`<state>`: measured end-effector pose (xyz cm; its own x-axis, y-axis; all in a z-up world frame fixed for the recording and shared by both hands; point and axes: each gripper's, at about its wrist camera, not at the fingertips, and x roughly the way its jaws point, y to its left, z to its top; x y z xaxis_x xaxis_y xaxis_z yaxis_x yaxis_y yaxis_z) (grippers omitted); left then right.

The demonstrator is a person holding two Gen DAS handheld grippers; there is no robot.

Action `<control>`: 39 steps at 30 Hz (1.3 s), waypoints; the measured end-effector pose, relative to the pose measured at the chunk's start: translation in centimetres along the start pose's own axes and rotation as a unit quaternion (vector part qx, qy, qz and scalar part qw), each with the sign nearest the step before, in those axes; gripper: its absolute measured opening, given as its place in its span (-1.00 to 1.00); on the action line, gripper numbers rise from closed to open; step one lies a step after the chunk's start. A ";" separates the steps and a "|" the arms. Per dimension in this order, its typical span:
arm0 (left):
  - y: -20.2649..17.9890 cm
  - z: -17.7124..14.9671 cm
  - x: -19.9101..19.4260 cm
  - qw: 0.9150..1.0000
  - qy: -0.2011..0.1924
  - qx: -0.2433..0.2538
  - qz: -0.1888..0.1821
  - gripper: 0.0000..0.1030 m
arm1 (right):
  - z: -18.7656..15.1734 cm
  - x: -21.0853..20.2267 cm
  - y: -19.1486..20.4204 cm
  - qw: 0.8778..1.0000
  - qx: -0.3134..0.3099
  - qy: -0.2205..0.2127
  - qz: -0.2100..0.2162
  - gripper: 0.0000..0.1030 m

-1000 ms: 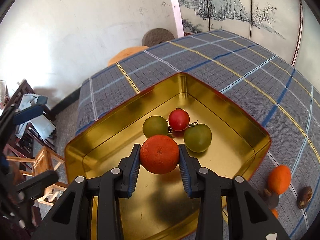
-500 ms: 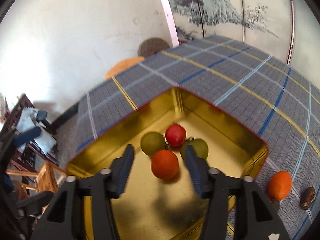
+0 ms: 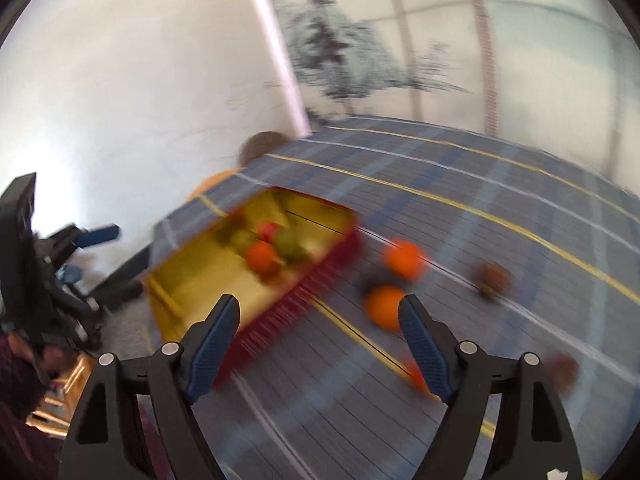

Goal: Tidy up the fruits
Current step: 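Grasp the red tomato beside the oranges with the left gripper, then carry the red tomato into the tin with the left gripper and release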

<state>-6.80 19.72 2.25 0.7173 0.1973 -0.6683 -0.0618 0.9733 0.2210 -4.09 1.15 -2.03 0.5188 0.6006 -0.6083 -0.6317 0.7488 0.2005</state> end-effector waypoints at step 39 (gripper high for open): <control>-21.0 6.1 13.6 0.984 0.106 0.048 -0.135 -0.39 | -9.8 -9.1 -16.3 0.986 0.114 -0.031 -0.117 0.66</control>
<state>8.51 1.23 -7.11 0.5379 -0.0371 -0.8422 0.1845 0.9800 0.0747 -4.19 -19.22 -7.34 0.6733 0.4143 -0.6124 -0.3480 0.9084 0.2318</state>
